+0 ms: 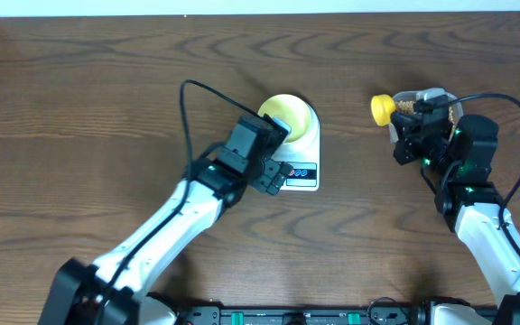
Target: Scoop item into bowl and weigh 50g on scale
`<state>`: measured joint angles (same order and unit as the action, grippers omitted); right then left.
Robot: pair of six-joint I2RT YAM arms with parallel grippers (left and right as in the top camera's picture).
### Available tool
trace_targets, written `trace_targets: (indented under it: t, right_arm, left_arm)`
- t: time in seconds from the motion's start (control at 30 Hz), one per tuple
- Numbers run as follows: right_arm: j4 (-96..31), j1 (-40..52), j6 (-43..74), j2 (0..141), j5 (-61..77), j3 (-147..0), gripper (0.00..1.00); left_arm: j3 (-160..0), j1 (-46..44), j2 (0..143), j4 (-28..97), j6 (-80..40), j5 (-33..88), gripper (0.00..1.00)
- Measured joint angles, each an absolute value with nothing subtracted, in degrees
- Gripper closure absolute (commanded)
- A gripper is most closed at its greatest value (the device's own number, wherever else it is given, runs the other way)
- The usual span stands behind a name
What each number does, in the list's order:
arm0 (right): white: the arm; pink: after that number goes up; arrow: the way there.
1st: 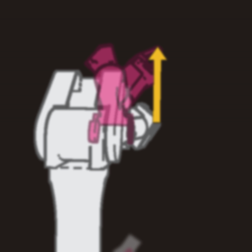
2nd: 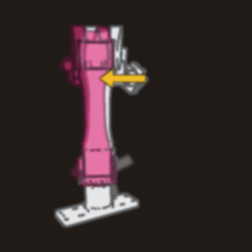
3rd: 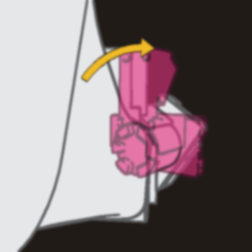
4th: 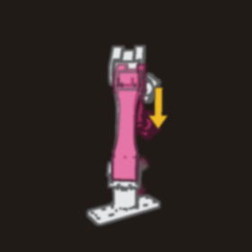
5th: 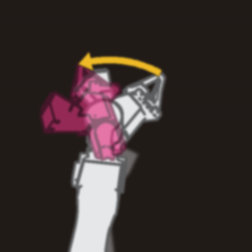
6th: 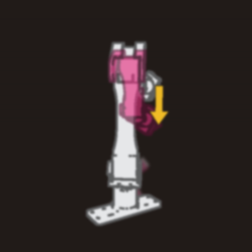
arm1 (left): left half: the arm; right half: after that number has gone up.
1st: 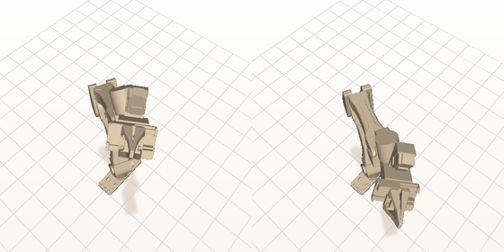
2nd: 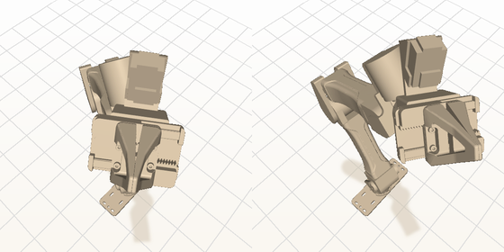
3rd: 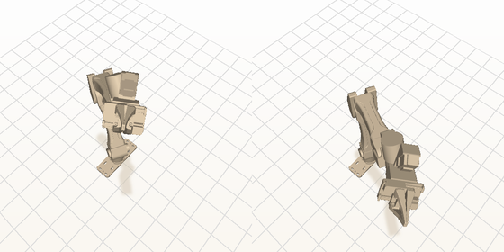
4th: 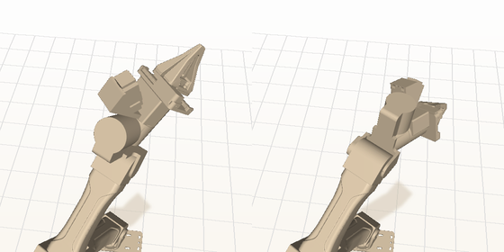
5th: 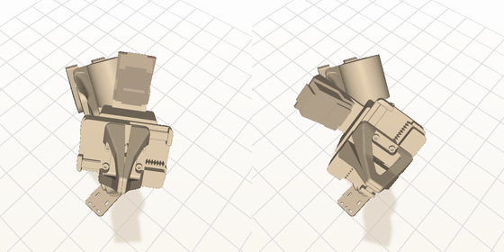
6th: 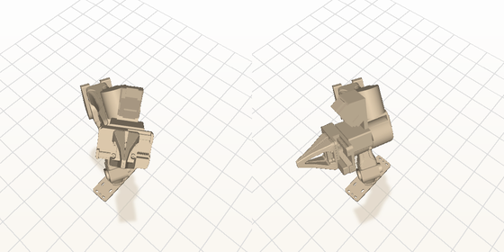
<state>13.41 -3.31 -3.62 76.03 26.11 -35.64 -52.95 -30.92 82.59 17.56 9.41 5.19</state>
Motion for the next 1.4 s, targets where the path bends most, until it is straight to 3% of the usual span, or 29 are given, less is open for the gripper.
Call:
trace_targets:
  t: [0.27, 0.53, 0.93, 1.4]
  right_arm:
    - [15.9, -3.3, -3.9, 76.0, 25.8, -35.6, 0.99]
    - [17.2, -3.3, -4.0, 76.0, 25.7, -35.6, 0.99]
    - [19.6, -3.3, -4.4, 76.0, 25.7, -35.6, 0.99]
    - [19.5, -3.3, -5.2, 76.0, 25.5, -35.6, 0.99]
  left_arm:
    - [-52.9, -23.8, 70.1, 18.3, 18.5, 12.4, 0.06]
    - [-52.9, -23.7, 66.8, 23.2, 22.7, 19.5, 0.06]
    - [-52.9, -23.7, 60.7, 21.5, 12.2, 13.9, 0.06]
    - [-52.9, -23.7, 60.6, 21.5, 10.5, 12.8, 0.06]
